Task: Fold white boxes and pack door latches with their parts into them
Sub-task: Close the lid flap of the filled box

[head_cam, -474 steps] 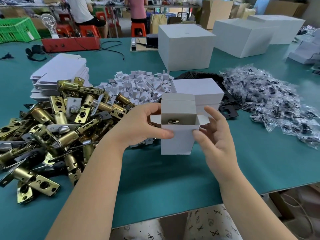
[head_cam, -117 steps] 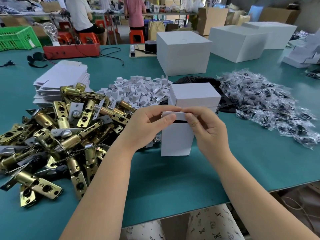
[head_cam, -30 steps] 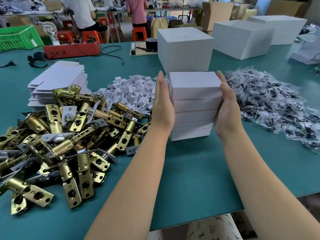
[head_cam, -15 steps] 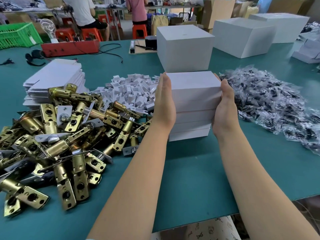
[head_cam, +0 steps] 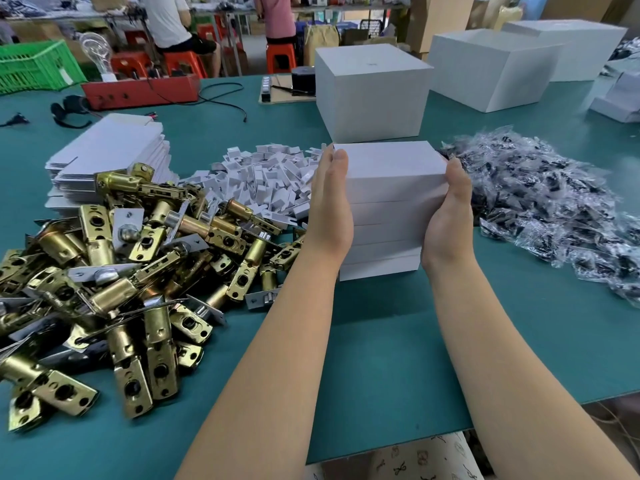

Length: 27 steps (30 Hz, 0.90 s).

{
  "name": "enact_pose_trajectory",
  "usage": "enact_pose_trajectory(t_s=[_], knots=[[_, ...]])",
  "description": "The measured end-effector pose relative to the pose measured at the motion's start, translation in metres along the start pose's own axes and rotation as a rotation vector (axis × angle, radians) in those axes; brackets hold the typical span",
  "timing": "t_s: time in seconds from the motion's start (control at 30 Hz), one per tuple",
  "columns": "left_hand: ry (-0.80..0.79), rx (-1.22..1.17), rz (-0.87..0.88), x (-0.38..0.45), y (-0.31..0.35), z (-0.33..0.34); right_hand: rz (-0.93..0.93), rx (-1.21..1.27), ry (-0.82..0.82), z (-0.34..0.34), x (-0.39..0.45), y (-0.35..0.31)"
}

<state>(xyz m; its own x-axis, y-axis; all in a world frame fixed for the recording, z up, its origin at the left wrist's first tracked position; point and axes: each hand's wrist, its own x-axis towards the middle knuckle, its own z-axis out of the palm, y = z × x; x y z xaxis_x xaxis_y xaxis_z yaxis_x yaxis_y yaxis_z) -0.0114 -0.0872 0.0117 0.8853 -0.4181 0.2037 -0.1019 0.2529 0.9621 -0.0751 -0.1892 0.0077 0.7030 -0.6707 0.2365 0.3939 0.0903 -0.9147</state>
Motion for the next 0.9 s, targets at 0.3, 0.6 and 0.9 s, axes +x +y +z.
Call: enact_pose_trajectory(t_s=[0.3,0.6,0.9], knots=[[0.092,0.005,0.024,-0.004,-0.001,0.006,0.016,-0.154,-0.040,-0.009,0.000,0.002],[0.110,0.096,0.008,-0.010,0.006,0.006,0.098,-0.121,-0.120,-0.021,0.004,0.010],[0.144,0.642,0.099,0.016,0.043,-0.073,-0.966,-0.433,0.084,-0.009,-0.033,0.000]])
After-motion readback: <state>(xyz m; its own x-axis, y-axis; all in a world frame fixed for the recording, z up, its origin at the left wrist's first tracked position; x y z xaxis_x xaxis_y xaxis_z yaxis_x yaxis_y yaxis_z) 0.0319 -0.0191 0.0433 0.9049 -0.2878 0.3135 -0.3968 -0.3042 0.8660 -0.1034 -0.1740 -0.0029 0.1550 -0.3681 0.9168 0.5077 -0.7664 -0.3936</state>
